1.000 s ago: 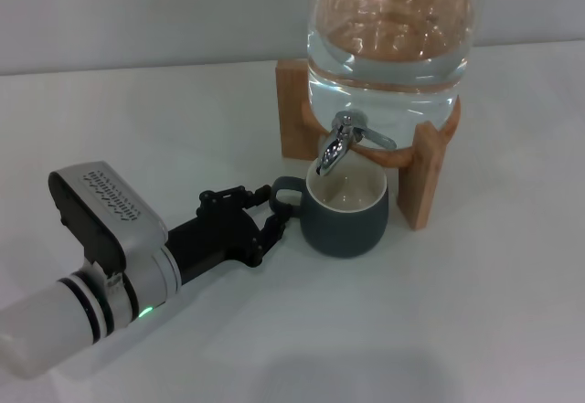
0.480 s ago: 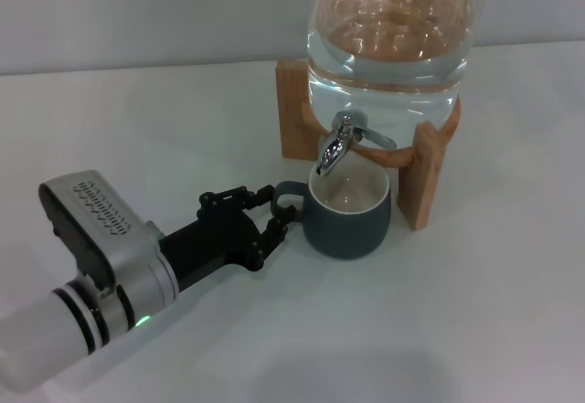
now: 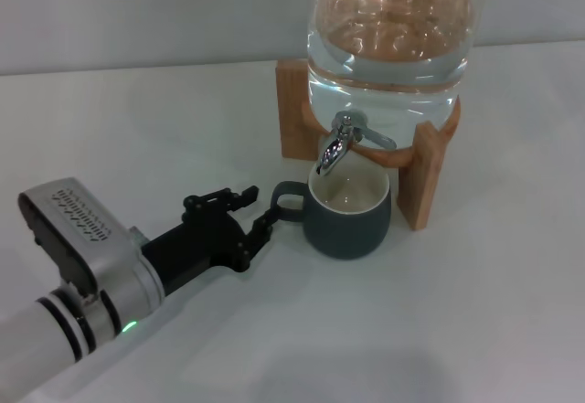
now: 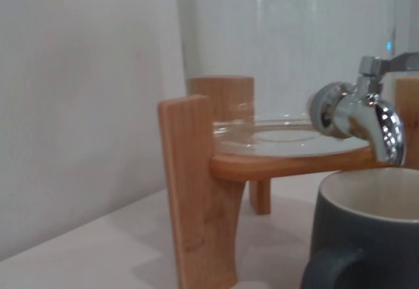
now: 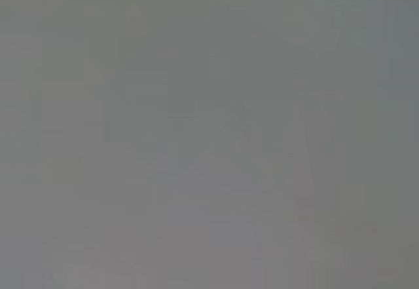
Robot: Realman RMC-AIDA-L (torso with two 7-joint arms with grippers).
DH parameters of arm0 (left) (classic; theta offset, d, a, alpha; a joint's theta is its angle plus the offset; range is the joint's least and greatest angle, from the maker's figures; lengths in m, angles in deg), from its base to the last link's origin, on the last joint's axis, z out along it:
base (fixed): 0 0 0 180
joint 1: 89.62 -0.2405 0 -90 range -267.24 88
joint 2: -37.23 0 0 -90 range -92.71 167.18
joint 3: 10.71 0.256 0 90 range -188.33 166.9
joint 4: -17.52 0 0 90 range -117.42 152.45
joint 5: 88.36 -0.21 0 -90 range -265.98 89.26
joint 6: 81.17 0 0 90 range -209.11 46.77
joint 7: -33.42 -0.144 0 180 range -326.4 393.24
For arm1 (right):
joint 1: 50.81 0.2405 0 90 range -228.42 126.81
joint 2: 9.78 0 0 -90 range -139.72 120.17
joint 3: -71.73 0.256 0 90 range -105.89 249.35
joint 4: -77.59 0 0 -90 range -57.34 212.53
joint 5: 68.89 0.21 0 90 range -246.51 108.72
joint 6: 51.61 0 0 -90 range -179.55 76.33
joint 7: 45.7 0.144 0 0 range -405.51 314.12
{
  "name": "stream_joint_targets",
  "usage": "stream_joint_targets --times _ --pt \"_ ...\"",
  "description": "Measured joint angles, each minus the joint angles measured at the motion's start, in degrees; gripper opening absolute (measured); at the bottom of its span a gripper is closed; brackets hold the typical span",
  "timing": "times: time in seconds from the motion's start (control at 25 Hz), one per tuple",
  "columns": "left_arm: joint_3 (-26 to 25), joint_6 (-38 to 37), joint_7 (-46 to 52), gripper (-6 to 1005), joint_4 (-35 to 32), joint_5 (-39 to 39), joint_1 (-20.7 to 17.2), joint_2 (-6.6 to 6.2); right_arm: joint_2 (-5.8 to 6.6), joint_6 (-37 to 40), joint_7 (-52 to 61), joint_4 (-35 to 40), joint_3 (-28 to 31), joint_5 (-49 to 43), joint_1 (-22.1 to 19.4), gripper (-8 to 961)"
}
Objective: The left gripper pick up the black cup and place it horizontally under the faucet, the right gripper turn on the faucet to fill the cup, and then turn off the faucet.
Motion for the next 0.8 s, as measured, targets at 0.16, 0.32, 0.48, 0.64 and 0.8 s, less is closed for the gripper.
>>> stream_joint_targets --times 0.16,0.32,0.48,0.64,0.8 --pt "0.0 0.2 0.1 373 -1.2 0.3 -0.8 -0.06 -0.04 0.0 0.0 0.0 0.0 0.0 0.0 842" --pt "0.0 0.4 0.3 373 -1.3 0.3 -0.9 -0.07 -0.13 0.0 0.0 0.0 0.0 0.0 0.0 841" --pt "-0.2 0.5 0.3 373 -1.2 0.4 -1.2 -0.07 -0.05 0.0 0.0 0.0 0.0 0.0 -0.3 841" --pt "-1.7 1.8 0.1 373 -1.9 0.4 -2.0 -0.36 0.01 0.0 0.0 0.0 0.0 0.0 -0.3 841" --pt "-2.2 2.8 0.0 377 -2.9 0.4 -2.3 -0.4 0.01 0.5 0.0 0.0 0.0 0.0 -0.3 841"
